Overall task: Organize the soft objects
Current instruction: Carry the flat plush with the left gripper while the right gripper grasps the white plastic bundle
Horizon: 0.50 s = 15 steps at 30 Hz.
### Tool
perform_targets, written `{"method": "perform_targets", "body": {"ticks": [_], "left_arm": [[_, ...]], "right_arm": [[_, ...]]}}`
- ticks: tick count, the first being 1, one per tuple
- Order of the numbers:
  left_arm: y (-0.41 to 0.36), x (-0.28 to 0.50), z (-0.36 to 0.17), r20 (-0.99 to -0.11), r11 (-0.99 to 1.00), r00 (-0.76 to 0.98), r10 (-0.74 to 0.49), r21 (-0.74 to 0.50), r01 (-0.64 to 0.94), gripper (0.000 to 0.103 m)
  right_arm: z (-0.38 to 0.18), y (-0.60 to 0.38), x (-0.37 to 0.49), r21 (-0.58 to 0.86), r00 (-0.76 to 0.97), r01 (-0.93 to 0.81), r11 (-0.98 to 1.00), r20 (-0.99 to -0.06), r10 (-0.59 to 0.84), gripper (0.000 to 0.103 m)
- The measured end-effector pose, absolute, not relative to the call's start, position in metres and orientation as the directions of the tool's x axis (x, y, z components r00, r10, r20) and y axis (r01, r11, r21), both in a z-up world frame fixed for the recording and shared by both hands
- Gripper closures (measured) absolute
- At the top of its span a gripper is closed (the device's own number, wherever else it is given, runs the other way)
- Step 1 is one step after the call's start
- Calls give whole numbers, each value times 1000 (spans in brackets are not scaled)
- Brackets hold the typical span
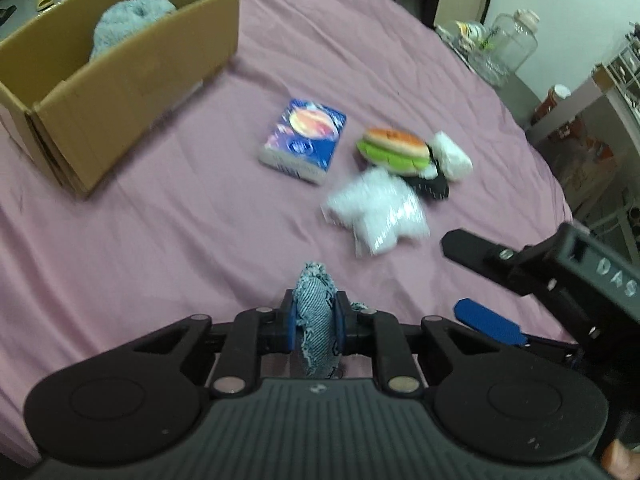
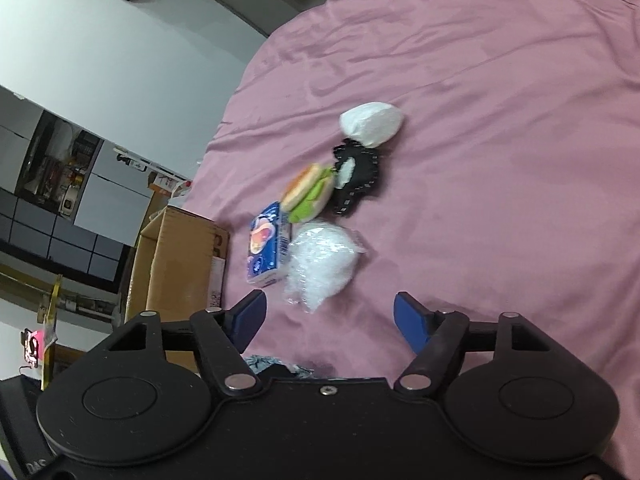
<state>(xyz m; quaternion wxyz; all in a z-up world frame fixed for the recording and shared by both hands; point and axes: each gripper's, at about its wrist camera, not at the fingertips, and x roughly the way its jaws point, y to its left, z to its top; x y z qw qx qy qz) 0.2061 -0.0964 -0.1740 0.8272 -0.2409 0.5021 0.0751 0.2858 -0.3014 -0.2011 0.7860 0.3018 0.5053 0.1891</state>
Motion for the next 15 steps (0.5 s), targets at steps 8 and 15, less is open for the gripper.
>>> {"method": "perform_targets", "body": {"ticks": [8,15], "left_arm": [[-67,210,-163,-852,856,514,-95,-333,-395,86],[-45,214,-154,-842,851,530,-100,-348,-394,86]], "right_arm": [[-205,-282,295,656,449,26,754,-682,578,34],[-215,-263,306,604,446,25,796,-720,532,39]]}}
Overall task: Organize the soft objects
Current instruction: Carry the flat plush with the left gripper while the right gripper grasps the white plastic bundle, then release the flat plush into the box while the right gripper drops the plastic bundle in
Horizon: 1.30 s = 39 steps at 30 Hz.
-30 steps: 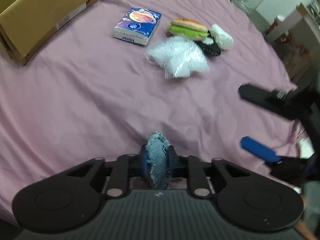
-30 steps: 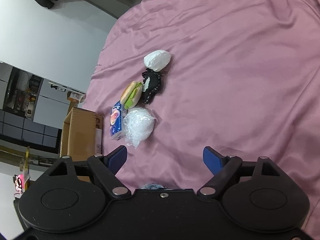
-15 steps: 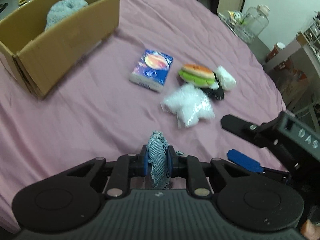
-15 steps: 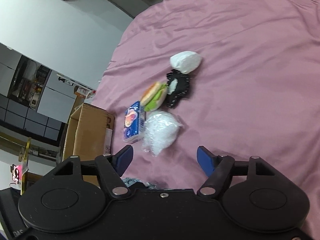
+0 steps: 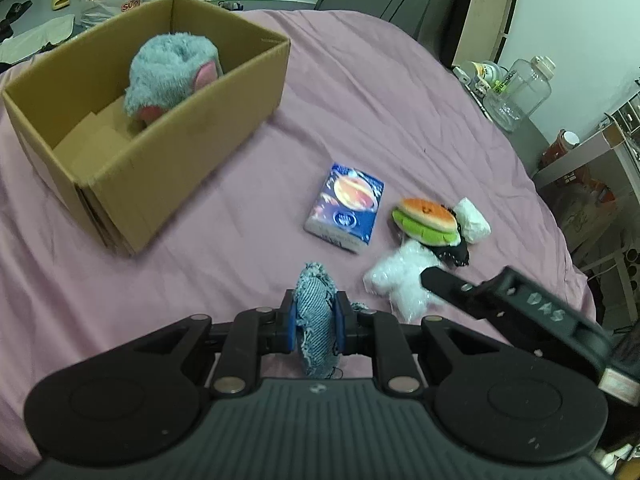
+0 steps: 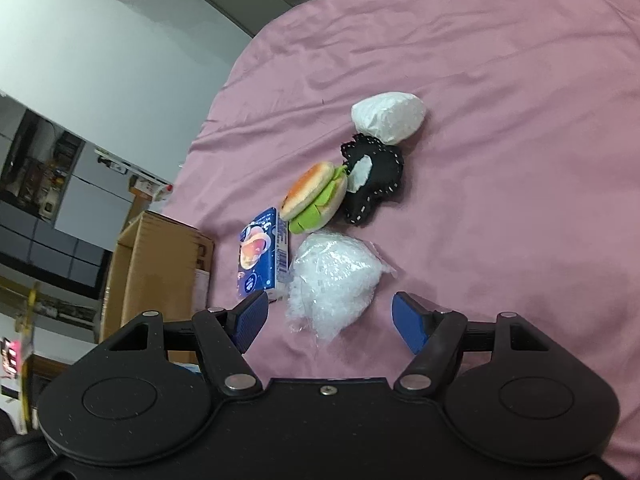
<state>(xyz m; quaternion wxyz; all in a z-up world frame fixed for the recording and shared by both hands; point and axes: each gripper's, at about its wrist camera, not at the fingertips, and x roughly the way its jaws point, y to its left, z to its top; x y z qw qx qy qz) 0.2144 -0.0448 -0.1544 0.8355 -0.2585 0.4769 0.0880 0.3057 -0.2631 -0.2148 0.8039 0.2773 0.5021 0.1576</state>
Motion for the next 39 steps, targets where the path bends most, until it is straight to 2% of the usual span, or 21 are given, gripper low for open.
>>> {"method": "perform_targets", "body": {"ticks": [5,6,9,18,23,39], "left_arm": [[-31,219,-142,-832,881,547,-94,-325,-343,86],[-27,219,-138,-830,889,550,-90,-317,-332,86],[-19,221,-128,-821,906,563,-91,-303,-295,86],[-4,221,-100,-776,942,624,-96,-272,-194,86],[12,221,-92,-757,936,644,-109,-297,-191,86],[77,231,-68,-677,941,735,-30,-267,-208,86]], "right_arm": [[-218,-251,309,564,453,5,826,-738,501,67],[-215,-249,307,555,461,-8,832,-736,495,76],[-202,-249,300,527,507,-7,850,-731,458,83],[-170,-239,283,513,557,-17,858,-708,434,84],[-148,-230,275,485,599,-55,873,-683,418,84],[-114,-196,253,426,673,-164,890,-611,416,84]]}}
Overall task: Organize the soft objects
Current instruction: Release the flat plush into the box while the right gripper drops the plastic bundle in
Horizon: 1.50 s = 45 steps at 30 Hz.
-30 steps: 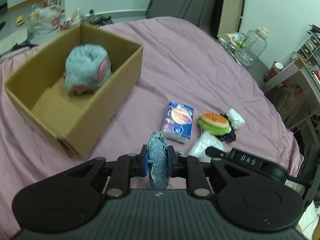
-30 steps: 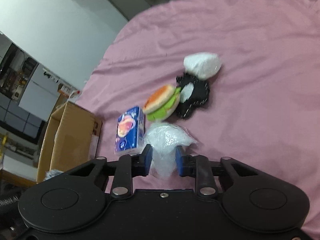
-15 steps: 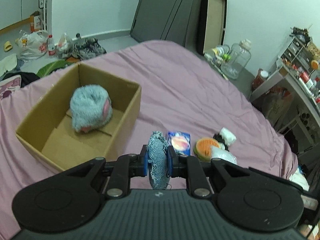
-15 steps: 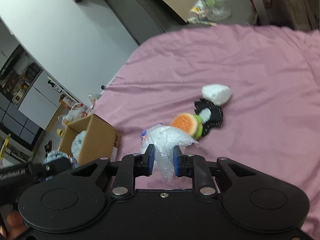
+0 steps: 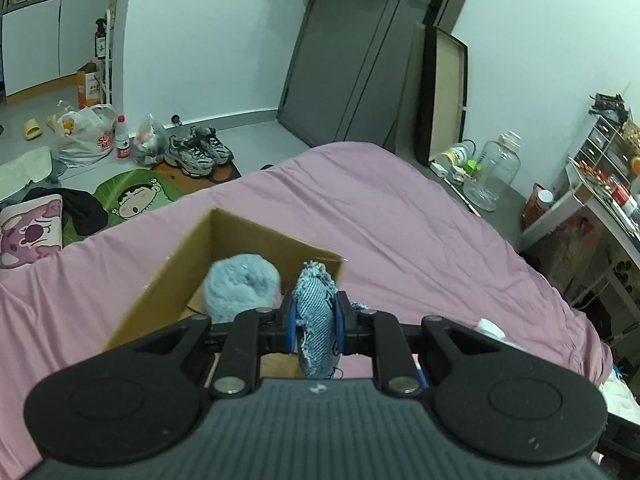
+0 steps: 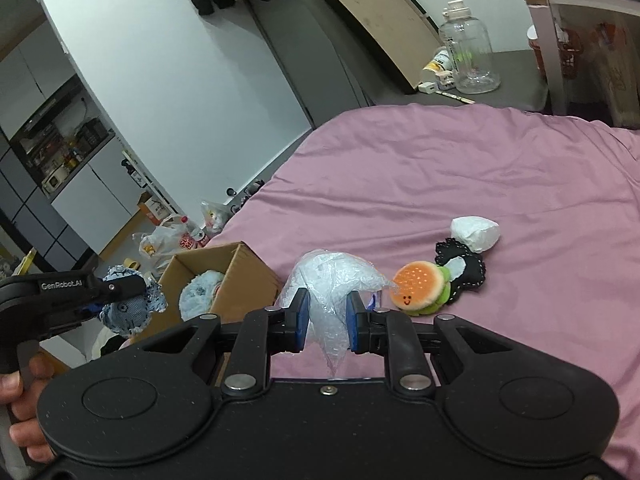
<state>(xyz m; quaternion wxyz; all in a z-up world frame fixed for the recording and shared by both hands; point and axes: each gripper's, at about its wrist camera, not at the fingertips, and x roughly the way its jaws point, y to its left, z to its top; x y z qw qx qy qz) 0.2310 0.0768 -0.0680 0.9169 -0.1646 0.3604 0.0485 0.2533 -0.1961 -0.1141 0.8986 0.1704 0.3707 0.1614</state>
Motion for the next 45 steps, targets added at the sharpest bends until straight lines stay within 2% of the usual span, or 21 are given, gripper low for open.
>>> {"method": "perform_targets", "body": {"ticks": [18,31,36,38,40,45], "left_arm": [[131,246,-114,-745,901,667,-10,-296,-317,86],[147,256,-133,-785,895,613,87,-208,-394,82],[155,255,-128,-770,894,633,77,-228,-386,75],[157,254,-127,-772,892,631,75,-231,-389,71],[157,255,-129,-775,889,630,60,-245,-386,65],[155,256,-132,-781,889,622,56,-244,-387,46]], "right_arm": [[-113,-136,271,470,656,-196,861,-589,471,84],[-109,-79,300,464,629,-245,851,-592,504,84],[-109,-63,308,436,626,-254,863,-606,491,83],[-109,-61,311,450,616,-279,848,-594,518,78],[-107,-61,312,456,603,-297,839,-592,535,60],[-95,-77,308,404,615,-285,869,-618,490,54]]}}
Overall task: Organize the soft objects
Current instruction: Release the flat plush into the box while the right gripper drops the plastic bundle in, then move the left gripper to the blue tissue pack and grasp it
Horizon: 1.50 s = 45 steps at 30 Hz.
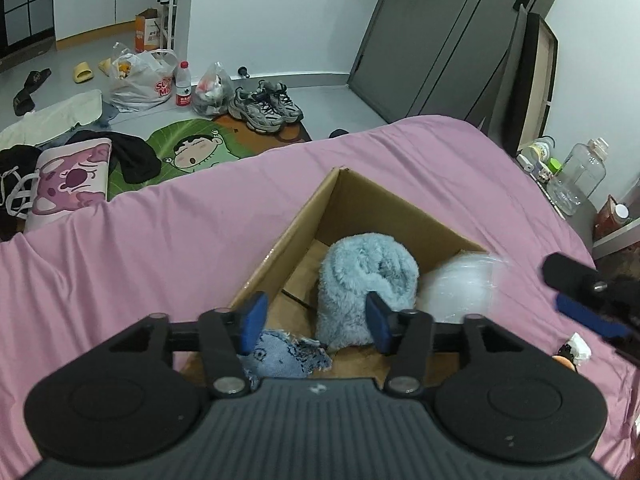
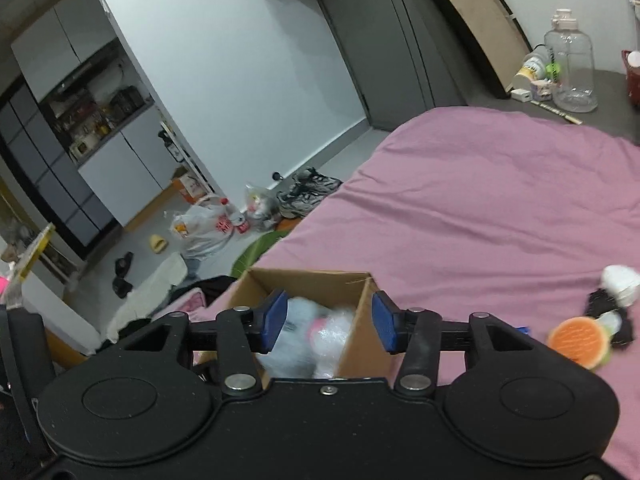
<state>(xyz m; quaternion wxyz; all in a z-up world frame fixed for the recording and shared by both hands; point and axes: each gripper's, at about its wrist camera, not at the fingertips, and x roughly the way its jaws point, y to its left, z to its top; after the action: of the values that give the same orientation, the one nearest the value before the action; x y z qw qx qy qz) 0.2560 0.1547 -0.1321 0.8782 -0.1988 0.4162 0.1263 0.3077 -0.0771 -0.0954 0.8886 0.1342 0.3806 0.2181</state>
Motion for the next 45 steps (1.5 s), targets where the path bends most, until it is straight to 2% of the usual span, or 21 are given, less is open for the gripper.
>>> {"method": "perform_targets", "body": {"ticks": [8,10,16,23,28,32,38,45], "left_arm": [[143,253,-126,-768,900,639,42,-249,-358,25],[139,253,-123,-768,905,639,42,-242,-350,25],[121,250,-112,-758,929,649,66,-192,-318,20],[85,245,-96,-751,955,660,14,-186,-232,16],[58,244,-90,-758,971,652,15,-145,-190,16],[42,247,-90,-774,971,634,-9,-159,-181,16],[16,253,-84,-779,981,627,22,-105,-165,16],[-17,262,-81,-781,987,624,22,-83,-139,16]], "right_arm": [[-89,-107,292,331,606,-278,902,-668,432,45],[-87,-115,289,324,604,-268,907,-677,420,42],[-79,-141,280,314,607,-267,911,-680,412,23],[-78,-179,271,326,632,-232,916,-666,397,13],[-87,-210,269,371,638,-175,912,-663,392,12],[-94,-230,270,394,646,-139,908,-659,385,12],[-109,-261,282,506,626,-71,860,-648,433,12],[-121,-289,292,545,635,0,839,-648,421,12]]}}
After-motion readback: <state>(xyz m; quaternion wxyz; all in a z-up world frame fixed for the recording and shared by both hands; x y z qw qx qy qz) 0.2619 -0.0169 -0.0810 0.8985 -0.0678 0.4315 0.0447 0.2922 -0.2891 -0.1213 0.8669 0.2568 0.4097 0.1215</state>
